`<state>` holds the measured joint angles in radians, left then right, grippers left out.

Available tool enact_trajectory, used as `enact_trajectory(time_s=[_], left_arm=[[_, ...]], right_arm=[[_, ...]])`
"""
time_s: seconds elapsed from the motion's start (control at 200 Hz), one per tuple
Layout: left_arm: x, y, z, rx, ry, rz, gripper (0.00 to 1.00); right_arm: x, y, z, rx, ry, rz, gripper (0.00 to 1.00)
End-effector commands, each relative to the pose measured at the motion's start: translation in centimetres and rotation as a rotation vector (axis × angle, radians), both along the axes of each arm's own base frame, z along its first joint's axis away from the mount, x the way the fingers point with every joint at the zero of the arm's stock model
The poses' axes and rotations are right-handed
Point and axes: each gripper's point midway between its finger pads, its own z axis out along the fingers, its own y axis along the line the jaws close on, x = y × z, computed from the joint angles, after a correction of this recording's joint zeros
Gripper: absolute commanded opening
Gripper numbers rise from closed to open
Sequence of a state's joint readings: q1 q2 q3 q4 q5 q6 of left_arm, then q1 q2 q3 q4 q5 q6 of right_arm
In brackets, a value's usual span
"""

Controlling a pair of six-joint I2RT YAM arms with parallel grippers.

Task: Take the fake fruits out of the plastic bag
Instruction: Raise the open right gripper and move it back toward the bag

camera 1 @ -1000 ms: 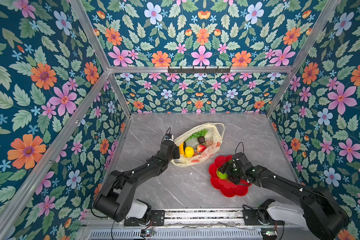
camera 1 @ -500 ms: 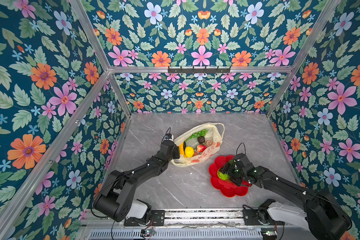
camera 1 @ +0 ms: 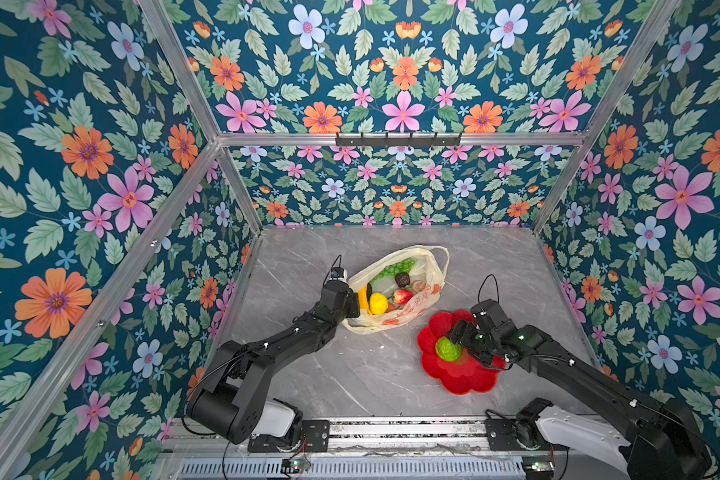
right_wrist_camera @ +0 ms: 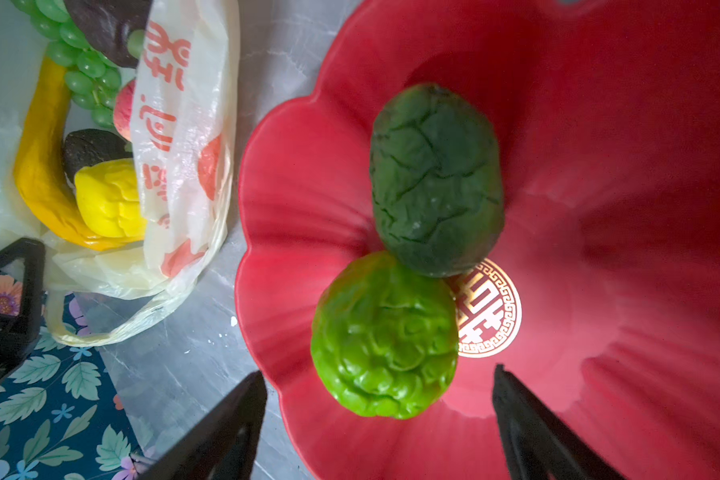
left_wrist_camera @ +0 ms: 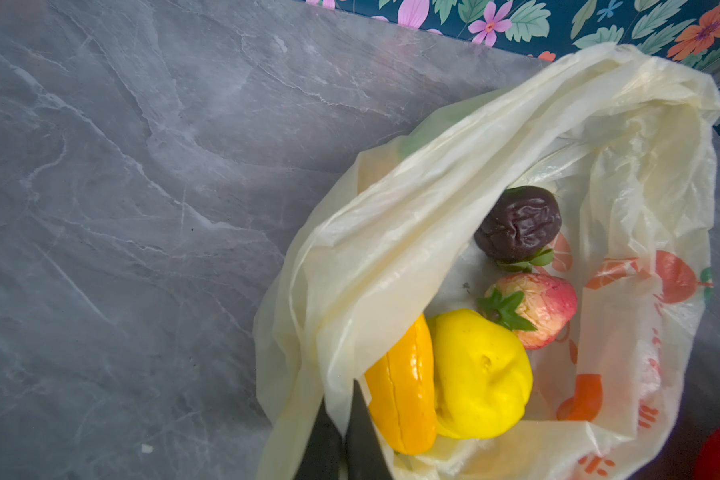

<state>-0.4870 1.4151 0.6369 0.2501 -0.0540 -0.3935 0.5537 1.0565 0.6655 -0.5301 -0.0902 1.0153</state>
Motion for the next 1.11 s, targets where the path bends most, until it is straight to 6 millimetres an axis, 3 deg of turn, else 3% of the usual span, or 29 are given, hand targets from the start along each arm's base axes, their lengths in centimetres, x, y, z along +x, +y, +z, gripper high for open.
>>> enact_trajectory(time_s=[0.0,0.18,0.365,0.5,0.655,0.675,0.745,0.945,1.1], left_arm=[[0.2,0.0,0.5,-0.003,-0.016,0.001,0.08],[0.1,0.0,0.4,-0.003,-0.015,0.005,0.07],[0.1,0.3,0.7,0.001,-0.024,0.019,0.07],[0.0,0.4,0.8,0.0,-0.028,0.023,0.07],[0.0,0.5,0.9,-0.001,-0.029,0.028,0.07],[0.0,0.5,0.8,0.0,-0.026,0.027,0.07],[0.0,0.4,0.8,-0.004,-0.024,0.024,0.07],[0.0,0.5,0.8,-0.003,-0.026,0.029,0.07],[0.0,0.5,0.8,-0.002,-0.025,0.028,0.07]], right_arm=[[0.4,-0.8,1.2,-0.088,-0.04,0.049,0.84],[3.0,2.0,5.8,-0.193,-0.178,0.184,0.81],[5.7,8.9,8.6,-0.202,-0.296,0.388,0.74],[7.2,13.8,9.6,-0.197,-0.362,0.513,0.69],[8.8,18.5,9.0,-0.158,-0.4,0.627,0.62],[9.2,19.1,7.6,-0.178,-0.39,0.645,0.62],[10.2,20.6,6.5,-0.2,-0.432,0.689,0.6],[12.2,23.4,4.0,-0.222,-0.423,0.751,0.57],[13.4,24.2,2.6,-0.258,-0.431,0.77,0.57]])
